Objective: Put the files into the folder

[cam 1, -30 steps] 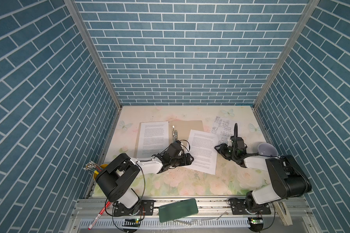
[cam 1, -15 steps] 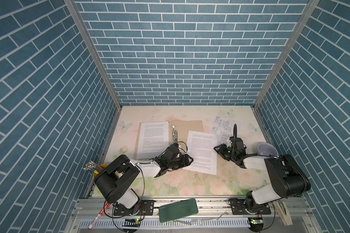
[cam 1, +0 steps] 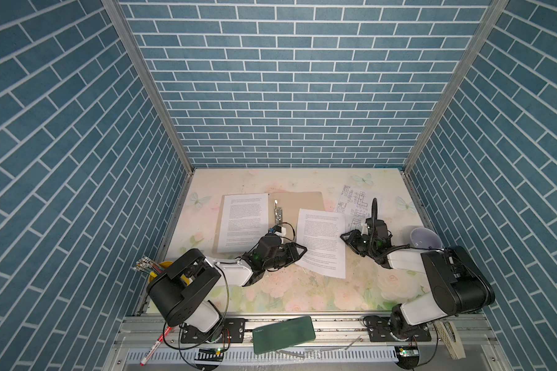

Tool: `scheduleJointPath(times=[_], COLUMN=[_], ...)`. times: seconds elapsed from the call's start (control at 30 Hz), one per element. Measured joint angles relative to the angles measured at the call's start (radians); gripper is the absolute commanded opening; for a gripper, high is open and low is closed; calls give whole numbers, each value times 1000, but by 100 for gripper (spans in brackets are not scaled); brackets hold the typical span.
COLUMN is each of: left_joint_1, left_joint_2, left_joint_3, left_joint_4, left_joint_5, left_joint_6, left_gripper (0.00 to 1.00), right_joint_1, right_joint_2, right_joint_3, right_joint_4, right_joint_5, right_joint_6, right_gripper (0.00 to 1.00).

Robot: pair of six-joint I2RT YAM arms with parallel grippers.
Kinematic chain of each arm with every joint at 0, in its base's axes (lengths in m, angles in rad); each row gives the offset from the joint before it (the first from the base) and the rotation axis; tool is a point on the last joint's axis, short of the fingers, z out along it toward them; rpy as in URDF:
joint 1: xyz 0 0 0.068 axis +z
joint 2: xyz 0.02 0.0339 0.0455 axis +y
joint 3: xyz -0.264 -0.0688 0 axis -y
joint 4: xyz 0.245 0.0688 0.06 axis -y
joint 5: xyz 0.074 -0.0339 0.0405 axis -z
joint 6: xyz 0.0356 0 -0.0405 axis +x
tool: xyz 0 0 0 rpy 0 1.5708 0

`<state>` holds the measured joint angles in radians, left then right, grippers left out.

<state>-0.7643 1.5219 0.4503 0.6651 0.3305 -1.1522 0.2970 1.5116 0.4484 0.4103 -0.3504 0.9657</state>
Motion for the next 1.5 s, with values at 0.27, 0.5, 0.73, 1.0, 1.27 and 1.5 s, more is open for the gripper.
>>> scheduleJointPath(times=[0.27,0.5,0.73,1.0,1.27,1.5], left_joint_1=[0,0,0,0,0,0], left_joint_2=[43,19,-97,-123,-96,-86], left_joint_3=[0,-2,0,43,53,53], left_joint_4=[93,94,60,51,116,140], left_joint_5=[3,-13,-34,-37,-18,-7], left_joint_6=[-47,-48,-38,-50,-94,-109], left_gripper=[18,7,0,0,0,0], right_joint_1=[3,3,-45,-89,-94,-95], right_joint_2=[-29,-84,-157,-161,-103,-35], right_joint_3=[-1,-1,-5,-66,-98,-104], right_joint_4=[-42,-85,-113,-65,90,242], right_joint_5=[-1,-2,-23,-107,-172,-208], right_joint_6=[6,7,2,4,50,105], right_gripper=[38,52,65,70,71,64])
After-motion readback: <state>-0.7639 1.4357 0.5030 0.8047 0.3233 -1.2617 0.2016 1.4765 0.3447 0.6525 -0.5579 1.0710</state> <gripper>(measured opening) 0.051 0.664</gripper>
